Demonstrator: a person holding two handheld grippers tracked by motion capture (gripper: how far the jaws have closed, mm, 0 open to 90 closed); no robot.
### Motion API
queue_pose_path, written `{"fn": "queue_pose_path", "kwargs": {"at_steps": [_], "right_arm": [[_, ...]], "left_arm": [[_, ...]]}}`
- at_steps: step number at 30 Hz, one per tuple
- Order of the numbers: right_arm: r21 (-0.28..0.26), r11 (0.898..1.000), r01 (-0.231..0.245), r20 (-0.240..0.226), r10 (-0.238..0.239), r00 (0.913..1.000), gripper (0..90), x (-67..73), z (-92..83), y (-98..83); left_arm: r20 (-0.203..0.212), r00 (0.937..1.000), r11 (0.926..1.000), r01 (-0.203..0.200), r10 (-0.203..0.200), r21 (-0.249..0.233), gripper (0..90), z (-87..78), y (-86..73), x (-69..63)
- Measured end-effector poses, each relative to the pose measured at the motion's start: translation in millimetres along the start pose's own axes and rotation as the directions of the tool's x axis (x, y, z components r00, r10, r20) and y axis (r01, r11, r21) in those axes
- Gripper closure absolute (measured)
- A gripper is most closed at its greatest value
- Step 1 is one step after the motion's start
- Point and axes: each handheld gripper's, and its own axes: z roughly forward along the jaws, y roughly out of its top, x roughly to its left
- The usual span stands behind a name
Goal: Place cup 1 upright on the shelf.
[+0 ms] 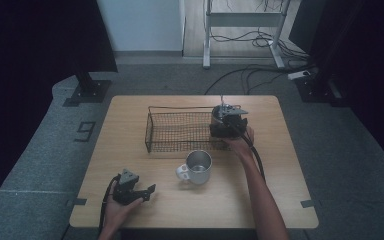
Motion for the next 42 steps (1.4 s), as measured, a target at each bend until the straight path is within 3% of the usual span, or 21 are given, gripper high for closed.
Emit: {"fn": "queue_pose_path", "kwargs": {"at_steps": [12,34,37,42], "right_arm": [[-0.083,0.996,-0.025,-0.009,0.025,0.9997,0.0,-1.2,-19.2,6.2],[-0.159,0.987,-0.026,-0.004,0.026,0.9997,0.0,-2.0,-53.1,2.4],[-0.186,0.982,-0.032,-0.012,0.031,0.9995,0.7,-1.8,-59.0,-1.4],[-0.180,0.983,-0.033,-0.009,0.032,0.9994,0.1,-4.4,-66.1,-9.7]], "left_arm": [[-0.001,1.0000,1.0000,0.002,-0.002,-0.005,21.7,-2.1,0.7,0.5],[0.009,1.0000,0.9999,0.000,0.001,-0.016,21.5,-3.0,0.4,2.9],[0.009,1.0000,0.9999,-0.005,0.005,-0.016,21.5,-3.0,0.6,2.4],[0.009,0.9999,0.9998,-0.007,0.007,-0.020,21.5,-1.6,1.5,1.2]]}}
